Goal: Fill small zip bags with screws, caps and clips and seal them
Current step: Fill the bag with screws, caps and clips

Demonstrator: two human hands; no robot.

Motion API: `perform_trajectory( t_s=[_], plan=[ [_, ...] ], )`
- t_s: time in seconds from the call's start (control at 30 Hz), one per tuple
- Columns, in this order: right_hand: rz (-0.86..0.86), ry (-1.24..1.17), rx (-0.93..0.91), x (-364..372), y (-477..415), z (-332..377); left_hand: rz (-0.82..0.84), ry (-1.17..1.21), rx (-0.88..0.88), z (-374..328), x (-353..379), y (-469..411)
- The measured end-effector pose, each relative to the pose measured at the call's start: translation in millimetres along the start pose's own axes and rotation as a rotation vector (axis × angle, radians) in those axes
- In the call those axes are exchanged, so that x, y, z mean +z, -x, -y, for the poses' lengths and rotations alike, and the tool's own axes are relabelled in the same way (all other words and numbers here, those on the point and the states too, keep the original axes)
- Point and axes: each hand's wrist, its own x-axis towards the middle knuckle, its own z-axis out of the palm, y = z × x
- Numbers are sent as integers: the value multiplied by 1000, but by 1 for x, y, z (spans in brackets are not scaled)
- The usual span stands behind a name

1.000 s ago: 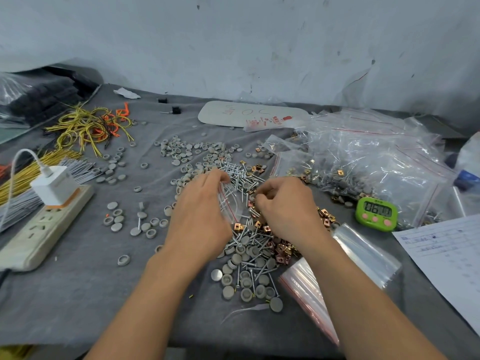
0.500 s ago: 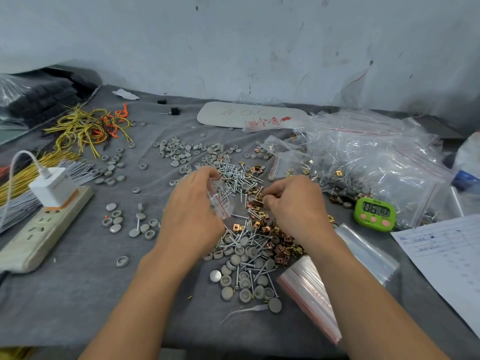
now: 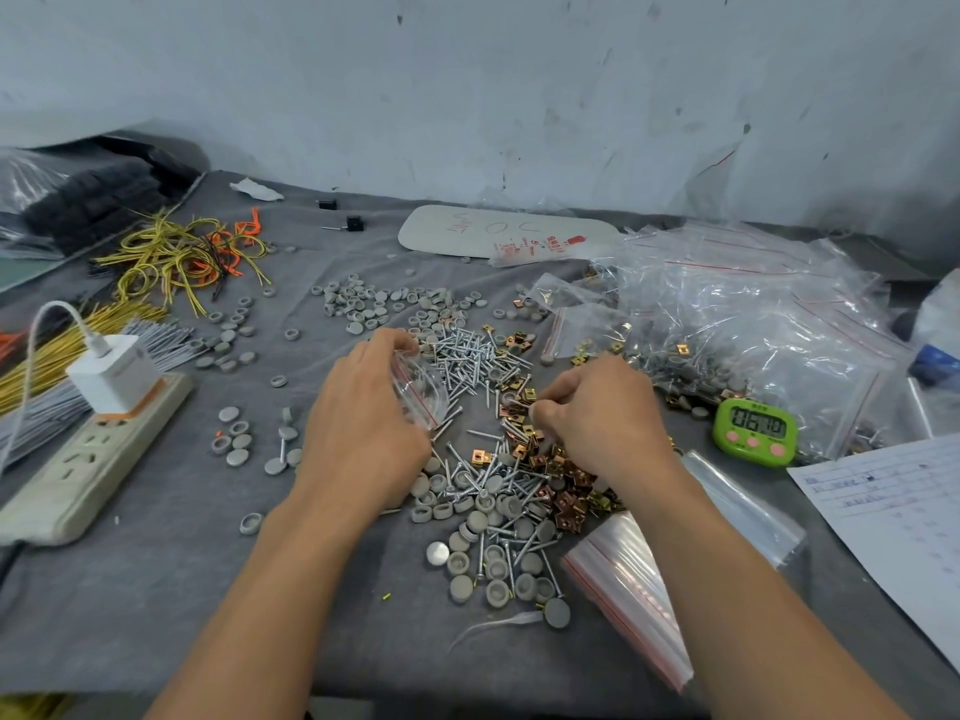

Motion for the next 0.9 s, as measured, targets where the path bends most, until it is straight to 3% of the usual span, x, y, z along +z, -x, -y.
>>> perform_trajectory(
  t_s=[0.13,0.23,0.33,0.43,0.6,0.77,0.9],
  plan=[
    [78,229,-4,2,3,-2,8,-1,-6,-1,0,1],
    [33,400,-95,8,8,4,16,1,-9,-2,-1,0],
    [62,307,-237,21,13,16,25,1,-3,-3,-1,1],
    [144,382,-315,39,18,24,30,0,8,-3,-1,0],
    [191,365,-308,48,17,26,25,-2,2,-4,-1,2],
    [159,127,-202,35,13,22,41,-9,-16,-5,-2,2],
    [115,266,-122,12,7,11,48,-12,-18,-5,-2,2]
  ],
)
